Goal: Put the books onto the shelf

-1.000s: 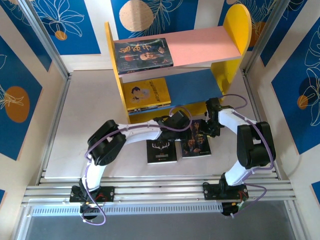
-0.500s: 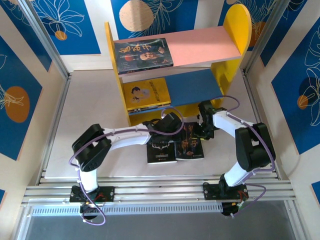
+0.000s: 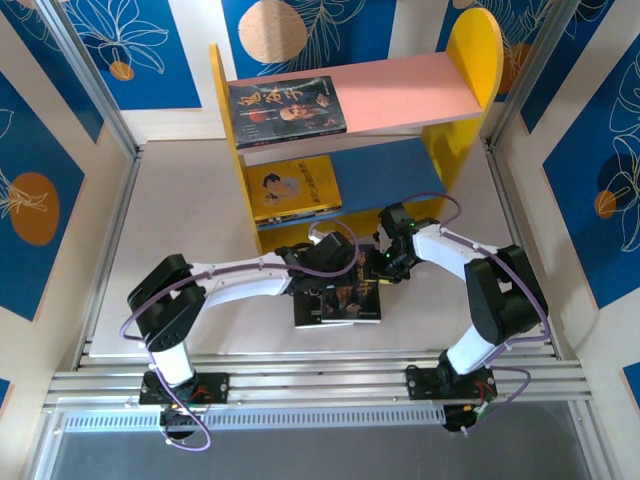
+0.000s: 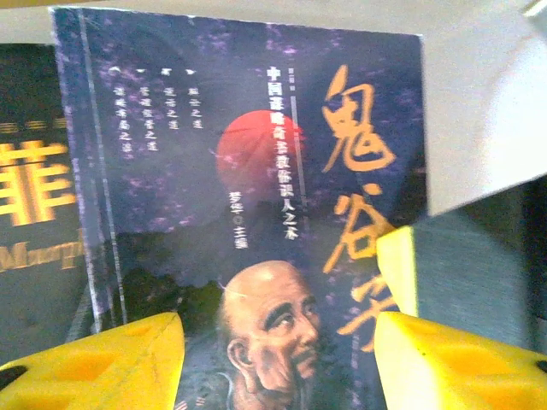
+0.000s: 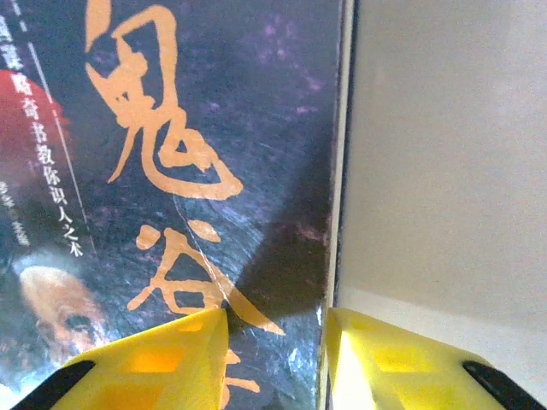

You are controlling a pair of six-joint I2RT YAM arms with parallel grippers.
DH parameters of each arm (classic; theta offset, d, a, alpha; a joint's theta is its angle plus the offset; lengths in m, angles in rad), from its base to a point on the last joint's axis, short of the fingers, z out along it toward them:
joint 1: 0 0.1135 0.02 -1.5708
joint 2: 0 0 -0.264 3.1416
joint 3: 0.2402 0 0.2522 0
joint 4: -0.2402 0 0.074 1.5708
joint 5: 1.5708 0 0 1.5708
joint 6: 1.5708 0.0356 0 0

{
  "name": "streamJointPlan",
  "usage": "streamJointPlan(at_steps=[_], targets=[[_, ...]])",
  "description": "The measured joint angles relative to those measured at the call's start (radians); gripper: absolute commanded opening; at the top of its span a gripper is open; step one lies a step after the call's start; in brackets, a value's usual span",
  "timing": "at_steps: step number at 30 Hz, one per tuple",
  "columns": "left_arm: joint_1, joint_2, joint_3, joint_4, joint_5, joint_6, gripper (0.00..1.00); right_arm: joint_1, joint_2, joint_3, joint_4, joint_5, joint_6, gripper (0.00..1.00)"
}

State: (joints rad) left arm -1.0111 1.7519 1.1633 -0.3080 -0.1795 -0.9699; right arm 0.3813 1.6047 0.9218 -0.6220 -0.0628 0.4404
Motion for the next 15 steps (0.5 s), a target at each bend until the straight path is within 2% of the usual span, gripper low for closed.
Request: streamJointPlan(at_steps=[15], targets=[[0.035,0.001,-0.045,-0.049,-0.038,0.034,0.62,0.004,0.005,0.0,0.006,-0.008,0.003,0.32]])
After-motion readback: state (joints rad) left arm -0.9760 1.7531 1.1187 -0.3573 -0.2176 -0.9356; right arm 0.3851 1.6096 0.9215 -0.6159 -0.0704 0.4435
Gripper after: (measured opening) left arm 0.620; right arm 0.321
